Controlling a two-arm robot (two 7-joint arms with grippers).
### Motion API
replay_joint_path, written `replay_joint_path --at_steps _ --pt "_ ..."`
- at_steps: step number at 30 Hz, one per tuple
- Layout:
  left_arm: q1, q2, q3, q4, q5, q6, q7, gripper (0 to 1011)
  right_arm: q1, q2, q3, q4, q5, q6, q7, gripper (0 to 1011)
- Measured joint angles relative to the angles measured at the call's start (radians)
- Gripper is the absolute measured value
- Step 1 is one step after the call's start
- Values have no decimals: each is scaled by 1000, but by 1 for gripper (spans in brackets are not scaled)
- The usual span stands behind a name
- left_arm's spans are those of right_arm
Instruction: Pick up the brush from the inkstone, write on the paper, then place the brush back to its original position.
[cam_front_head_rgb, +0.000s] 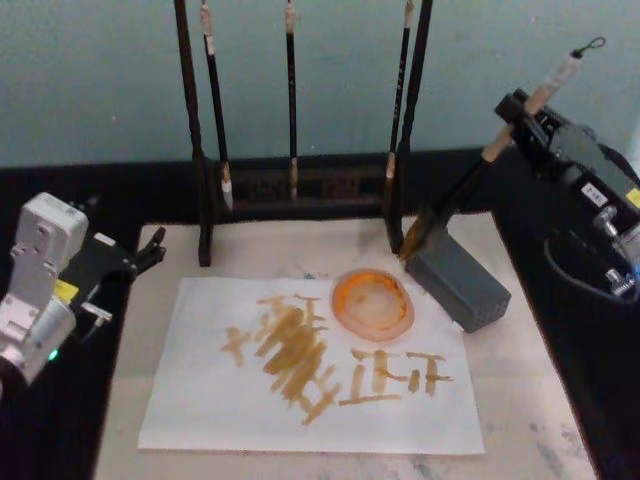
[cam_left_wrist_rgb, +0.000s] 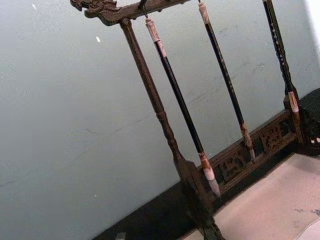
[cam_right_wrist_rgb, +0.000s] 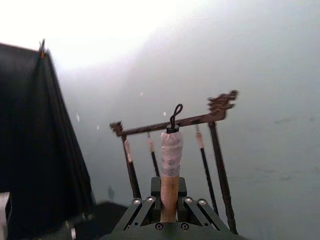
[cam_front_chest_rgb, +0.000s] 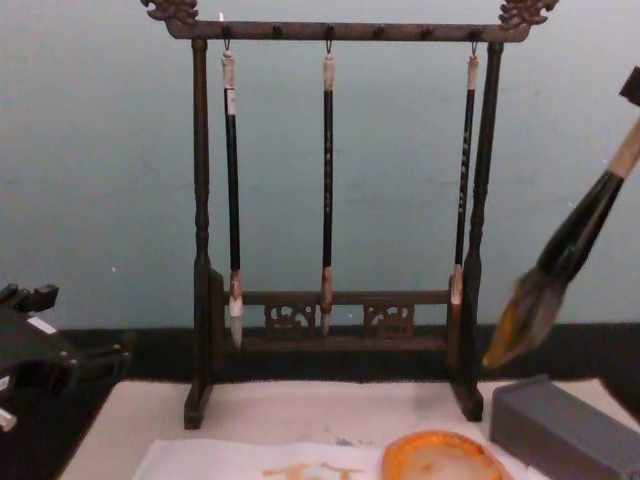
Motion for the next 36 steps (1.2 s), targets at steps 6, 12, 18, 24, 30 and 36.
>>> replay_joint_path --at_steps 6,12,18,24,30,36 --pt "0 0 0 0 0 0 0 1010 41 -46 5 74 120 56 -4 176" --pt "0 0 0 0 0 0 0 1010 81 -80 -1 148 196 99 -23 176" --pt "0 0 0 0 0 0 0 1010 118 -105 -19 224 244 129 -37 176" --pt "0 0 0 0 0 0 0 1010 140 -124 -37 285 289 158 -42 176" --pt "0 0 0 0 0 0 0 1010 151 -132 -56 326 318 174 -49 176" --pt "0 0 0 0 0 0 0 1010 157 -138 -74 357 335 177 -59 176"
